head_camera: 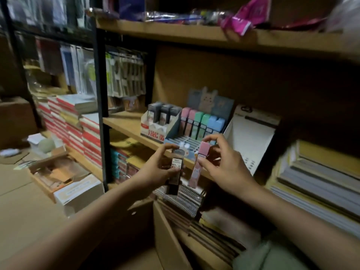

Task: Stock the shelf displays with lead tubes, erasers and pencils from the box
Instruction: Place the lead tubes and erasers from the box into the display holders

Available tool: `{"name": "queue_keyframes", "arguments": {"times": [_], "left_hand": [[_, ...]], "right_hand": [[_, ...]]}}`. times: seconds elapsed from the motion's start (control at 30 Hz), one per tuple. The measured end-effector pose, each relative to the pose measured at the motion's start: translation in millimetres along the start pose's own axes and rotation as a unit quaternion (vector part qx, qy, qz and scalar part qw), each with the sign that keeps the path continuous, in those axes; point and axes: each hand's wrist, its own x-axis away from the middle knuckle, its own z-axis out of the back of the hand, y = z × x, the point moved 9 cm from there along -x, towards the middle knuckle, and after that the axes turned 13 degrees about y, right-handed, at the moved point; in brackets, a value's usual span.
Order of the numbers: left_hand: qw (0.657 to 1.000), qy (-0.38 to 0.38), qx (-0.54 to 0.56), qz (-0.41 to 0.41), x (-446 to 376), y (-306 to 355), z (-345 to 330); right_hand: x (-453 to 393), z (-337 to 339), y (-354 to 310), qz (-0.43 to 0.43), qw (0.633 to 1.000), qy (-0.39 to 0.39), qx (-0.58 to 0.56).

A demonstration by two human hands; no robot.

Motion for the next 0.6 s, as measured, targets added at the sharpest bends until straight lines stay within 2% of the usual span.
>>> {"name": "queue_keyframes", "arguments": {"times": [0.3,0.43,0.5,0.6], "left_hand": [[0.999,0.020,0.010,-0.044,-46,41,16],[0.994,0.086,0.001,-0.063,-68,55,48],[0.992,0.110,0.032,-0.048,-75,58,64],[0.989,0.126,0.067,-0.040,-81,57,77]], "right_hand": [[-92,45,-17,0.036,0.994,0.075,0.074],[-122,25,-24,0.078,0.986,0.078,0.127],[-133,5,-30,0.113,0.980,0.056,0.155],[-145,-25,-28,0.120,0.975,0.028,0.187]]}}
